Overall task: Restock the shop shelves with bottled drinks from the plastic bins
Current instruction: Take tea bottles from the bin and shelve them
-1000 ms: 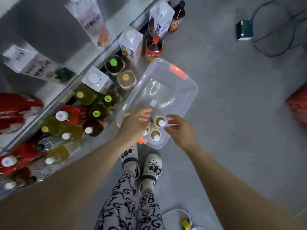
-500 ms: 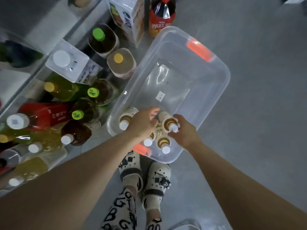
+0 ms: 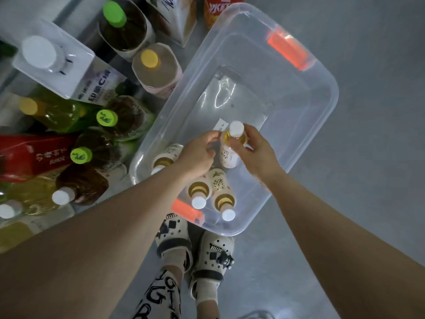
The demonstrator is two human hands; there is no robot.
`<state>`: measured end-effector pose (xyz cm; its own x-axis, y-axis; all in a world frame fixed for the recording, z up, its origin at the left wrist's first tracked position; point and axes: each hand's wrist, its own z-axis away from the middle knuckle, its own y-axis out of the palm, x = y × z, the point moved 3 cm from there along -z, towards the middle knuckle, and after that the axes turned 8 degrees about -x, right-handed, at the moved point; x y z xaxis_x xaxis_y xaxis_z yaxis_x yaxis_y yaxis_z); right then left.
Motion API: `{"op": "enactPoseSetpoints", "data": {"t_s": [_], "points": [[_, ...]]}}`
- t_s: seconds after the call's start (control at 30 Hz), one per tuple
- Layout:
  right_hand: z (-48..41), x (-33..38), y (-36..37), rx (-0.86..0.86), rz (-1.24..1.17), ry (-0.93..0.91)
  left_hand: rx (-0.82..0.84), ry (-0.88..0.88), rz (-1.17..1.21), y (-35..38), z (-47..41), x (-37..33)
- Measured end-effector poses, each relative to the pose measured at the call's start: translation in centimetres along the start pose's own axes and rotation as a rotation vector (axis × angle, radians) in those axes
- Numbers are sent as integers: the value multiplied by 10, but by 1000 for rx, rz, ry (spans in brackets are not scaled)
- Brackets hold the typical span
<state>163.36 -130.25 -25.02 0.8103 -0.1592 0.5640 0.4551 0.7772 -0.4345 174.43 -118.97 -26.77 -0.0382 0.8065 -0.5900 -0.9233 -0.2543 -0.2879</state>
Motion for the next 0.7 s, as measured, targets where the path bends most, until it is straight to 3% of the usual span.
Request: {"op": "enactPoseSetpoints", "data": {"t_s": [0.33,0.53,0.7], "points": [[-30,-2,19,-44,-26,-77,119,6,224,14,-17,19],[-30,15,2,-89,-277,13,197,-5,292,11,-11,7],[-15,42,-14,-72,-345,114,281,8,347,-4,18,-10]]}}
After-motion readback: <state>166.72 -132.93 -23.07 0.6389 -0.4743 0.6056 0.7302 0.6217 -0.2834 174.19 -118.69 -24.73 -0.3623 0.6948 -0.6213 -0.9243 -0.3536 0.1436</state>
